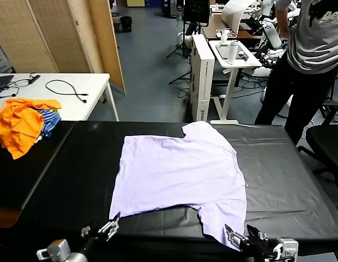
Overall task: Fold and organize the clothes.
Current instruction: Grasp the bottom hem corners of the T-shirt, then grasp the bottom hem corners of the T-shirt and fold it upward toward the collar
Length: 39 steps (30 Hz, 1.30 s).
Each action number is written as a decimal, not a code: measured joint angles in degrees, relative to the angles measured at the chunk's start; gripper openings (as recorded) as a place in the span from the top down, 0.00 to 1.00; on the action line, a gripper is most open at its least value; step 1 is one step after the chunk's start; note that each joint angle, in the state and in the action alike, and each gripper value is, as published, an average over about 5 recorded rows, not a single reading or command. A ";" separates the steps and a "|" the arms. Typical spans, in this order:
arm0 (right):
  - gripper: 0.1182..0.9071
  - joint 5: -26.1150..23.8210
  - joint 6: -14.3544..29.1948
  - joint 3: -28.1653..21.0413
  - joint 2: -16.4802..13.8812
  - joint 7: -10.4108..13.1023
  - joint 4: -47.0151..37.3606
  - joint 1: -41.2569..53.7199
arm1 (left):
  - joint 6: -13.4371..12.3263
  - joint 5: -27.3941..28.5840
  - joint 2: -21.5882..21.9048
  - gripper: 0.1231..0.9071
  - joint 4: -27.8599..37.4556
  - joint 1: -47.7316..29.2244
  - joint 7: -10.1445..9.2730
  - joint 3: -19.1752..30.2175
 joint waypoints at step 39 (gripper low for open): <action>0.97 1.91 -2.96 -0.10 -1.44 2.16 9.93 -6.45 | -1.20 -1.22 3.98 0.97 -8.15 10.20 -1.35 -7.94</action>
